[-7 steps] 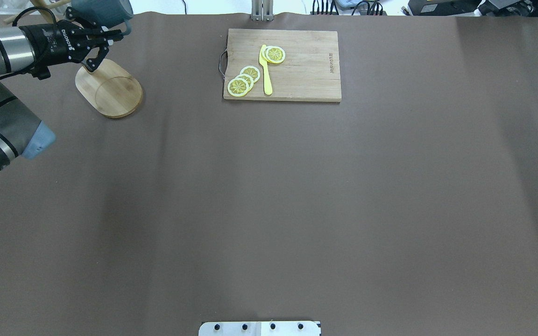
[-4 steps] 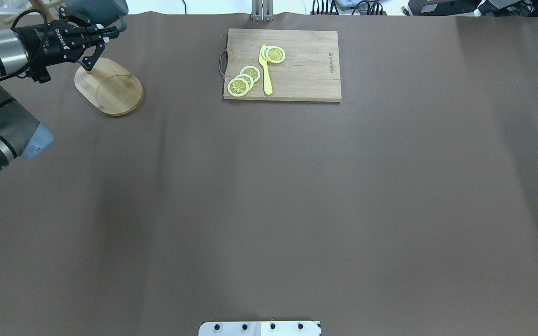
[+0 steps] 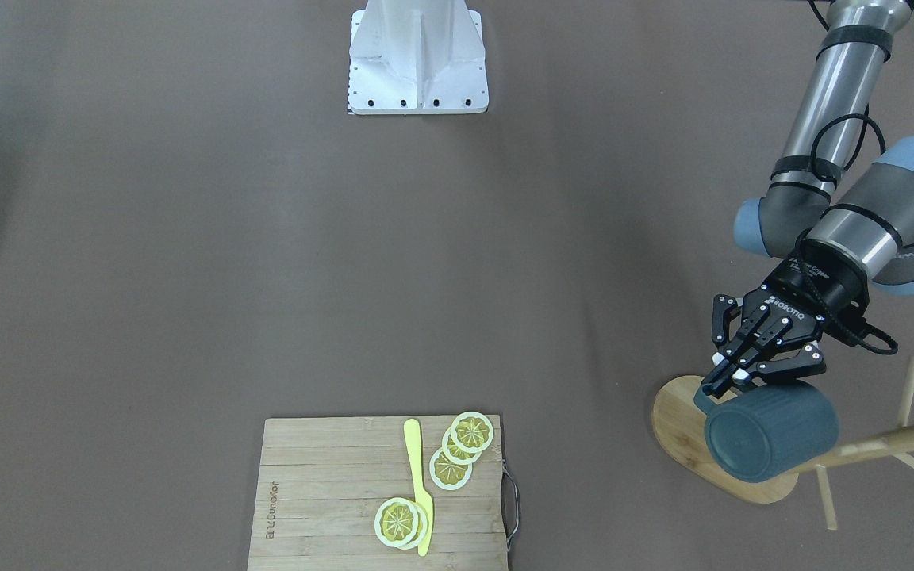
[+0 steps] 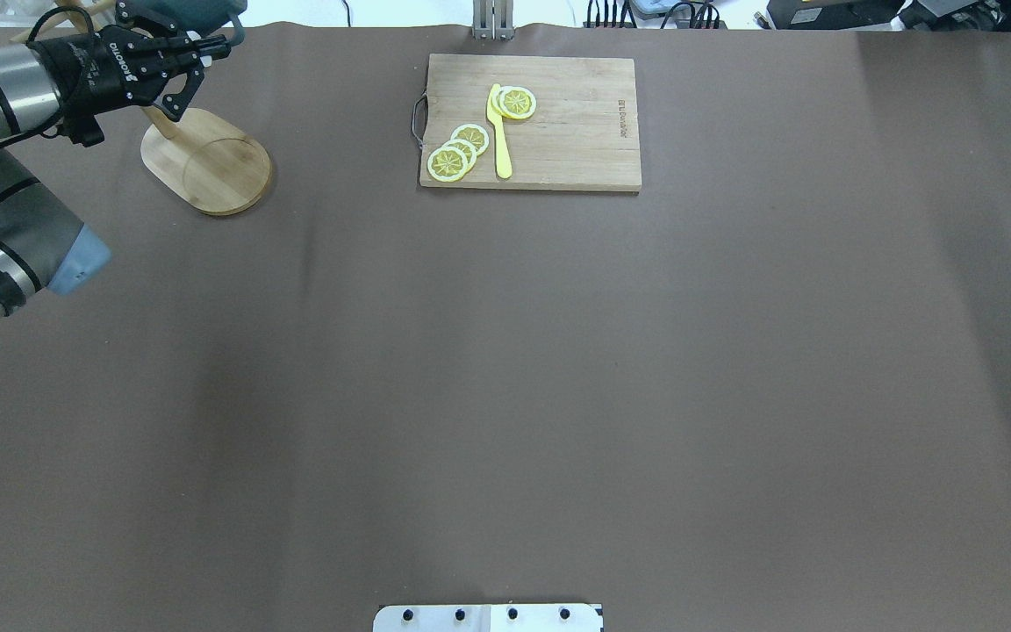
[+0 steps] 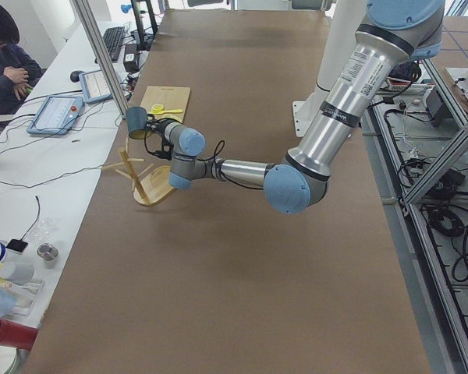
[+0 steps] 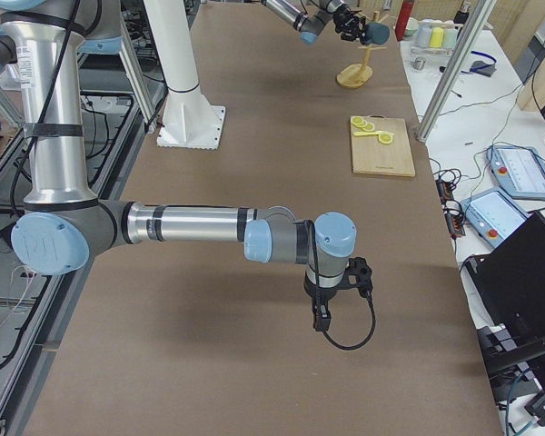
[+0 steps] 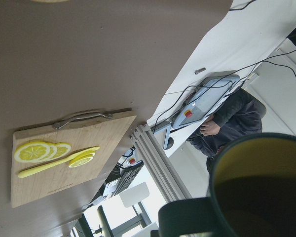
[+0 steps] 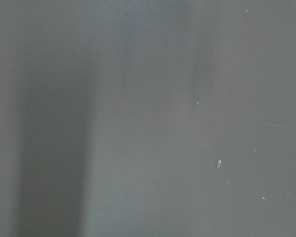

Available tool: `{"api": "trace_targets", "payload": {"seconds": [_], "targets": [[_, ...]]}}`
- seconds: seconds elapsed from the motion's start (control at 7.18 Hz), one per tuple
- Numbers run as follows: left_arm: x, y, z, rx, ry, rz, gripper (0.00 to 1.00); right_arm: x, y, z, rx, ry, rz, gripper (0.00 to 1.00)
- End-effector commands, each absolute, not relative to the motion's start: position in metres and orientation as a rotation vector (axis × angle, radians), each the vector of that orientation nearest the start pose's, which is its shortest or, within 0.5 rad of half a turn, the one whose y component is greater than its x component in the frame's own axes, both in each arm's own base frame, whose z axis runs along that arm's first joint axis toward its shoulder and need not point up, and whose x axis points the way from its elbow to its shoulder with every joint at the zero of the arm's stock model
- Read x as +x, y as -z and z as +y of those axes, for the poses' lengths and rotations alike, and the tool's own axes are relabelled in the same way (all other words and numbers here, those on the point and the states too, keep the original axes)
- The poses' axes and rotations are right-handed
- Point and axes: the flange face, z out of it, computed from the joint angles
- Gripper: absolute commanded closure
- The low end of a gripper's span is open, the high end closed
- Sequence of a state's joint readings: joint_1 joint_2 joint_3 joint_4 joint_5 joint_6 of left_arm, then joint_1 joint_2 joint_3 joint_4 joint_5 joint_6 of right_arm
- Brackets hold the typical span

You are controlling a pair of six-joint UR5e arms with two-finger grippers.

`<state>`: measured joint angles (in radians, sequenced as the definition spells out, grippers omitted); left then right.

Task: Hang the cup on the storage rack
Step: 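Slide the mug handle onto the upper rack peg with the left gripper, then open the left gripper to release the mug on the peg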

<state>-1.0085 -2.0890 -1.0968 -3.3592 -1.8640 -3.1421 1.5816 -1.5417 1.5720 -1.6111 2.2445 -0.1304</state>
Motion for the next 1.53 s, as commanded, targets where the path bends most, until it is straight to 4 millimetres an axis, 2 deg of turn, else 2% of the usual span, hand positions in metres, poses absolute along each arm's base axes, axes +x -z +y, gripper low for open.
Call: {"api": "trace_targets", "payload": {"seconds": [0.0,0.56,0.84,1.25,1.39], "targets": [[0.27,-0.383,-0.624,-0.809,1.456,1.975,1.0,0.076,-0.655,-0.502,0.037,0.111,-0.674,0.0],[0.241,-0.395,-0.636,-0.768,1.509,1.99,1.0,0.075,-0.655,-0.503,0.034,0.112,-0.673,0.0],[0.24,-0.412,-0.641,-0.735,1.571,1.992,1.0,0.075,-0.655,-0.503,0.036,0.114,-0.674,0.0],[0.237,-0.432,-0.636,-0.731,1.589,1.975,1.0,0.075,-0.655,-0.503,0.036,0.114,-0.673,0.0],[0.236,-0.448,-0.635,-0.729,1.586,1.979,1.0,0.075,-0.655,-0.503,0.035,0.114,-0.673,0.0]]}}
